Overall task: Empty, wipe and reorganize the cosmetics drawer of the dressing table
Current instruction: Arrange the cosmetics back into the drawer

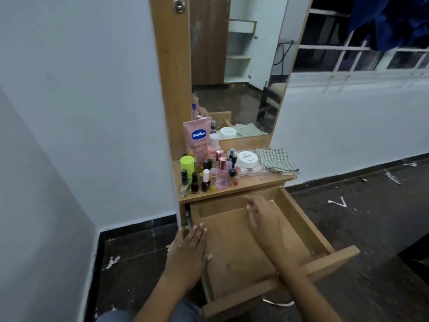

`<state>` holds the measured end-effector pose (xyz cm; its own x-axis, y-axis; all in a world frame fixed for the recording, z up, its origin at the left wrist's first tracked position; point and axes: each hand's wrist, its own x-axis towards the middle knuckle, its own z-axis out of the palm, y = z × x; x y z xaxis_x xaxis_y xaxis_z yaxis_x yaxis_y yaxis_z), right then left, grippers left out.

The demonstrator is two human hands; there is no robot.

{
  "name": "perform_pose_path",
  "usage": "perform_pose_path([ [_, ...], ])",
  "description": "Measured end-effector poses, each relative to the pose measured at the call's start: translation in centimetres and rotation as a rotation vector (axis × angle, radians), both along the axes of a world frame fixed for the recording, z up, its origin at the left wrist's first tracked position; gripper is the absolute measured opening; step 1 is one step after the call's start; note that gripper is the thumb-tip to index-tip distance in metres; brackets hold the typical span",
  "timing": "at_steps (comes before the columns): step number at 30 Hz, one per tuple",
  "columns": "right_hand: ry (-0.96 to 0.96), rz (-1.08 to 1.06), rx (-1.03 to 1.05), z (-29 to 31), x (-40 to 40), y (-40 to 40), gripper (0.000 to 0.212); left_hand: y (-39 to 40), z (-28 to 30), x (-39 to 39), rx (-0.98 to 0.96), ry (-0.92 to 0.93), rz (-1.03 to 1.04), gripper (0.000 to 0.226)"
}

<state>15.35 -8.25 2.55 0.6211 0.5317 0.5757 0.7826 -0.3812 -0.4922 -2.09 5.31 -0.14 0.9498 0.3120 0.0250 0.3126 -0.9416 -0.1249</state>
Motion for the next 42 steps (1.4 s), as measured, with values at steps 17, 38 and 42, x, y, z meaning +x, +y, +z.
perform_pose_path([
  [17,0.223,0.143,0.115,-2.3,-6.3,5.0,0.02,5.9,4.6,4.0,-0.406,-0.897,0.552,0.047],
  [38,0.562,0.358,0.29,-1.0,-6.7,5.0,0.026,0.7,1.5,0.5,-0.523,-0.805,0.222,0.022],
  [42,0.589,0.127,0.337,-1.2,-6.3,4.6,0.013,0.8,1.4,0.4,-0.436,-0.587,0.161,0.033],
])
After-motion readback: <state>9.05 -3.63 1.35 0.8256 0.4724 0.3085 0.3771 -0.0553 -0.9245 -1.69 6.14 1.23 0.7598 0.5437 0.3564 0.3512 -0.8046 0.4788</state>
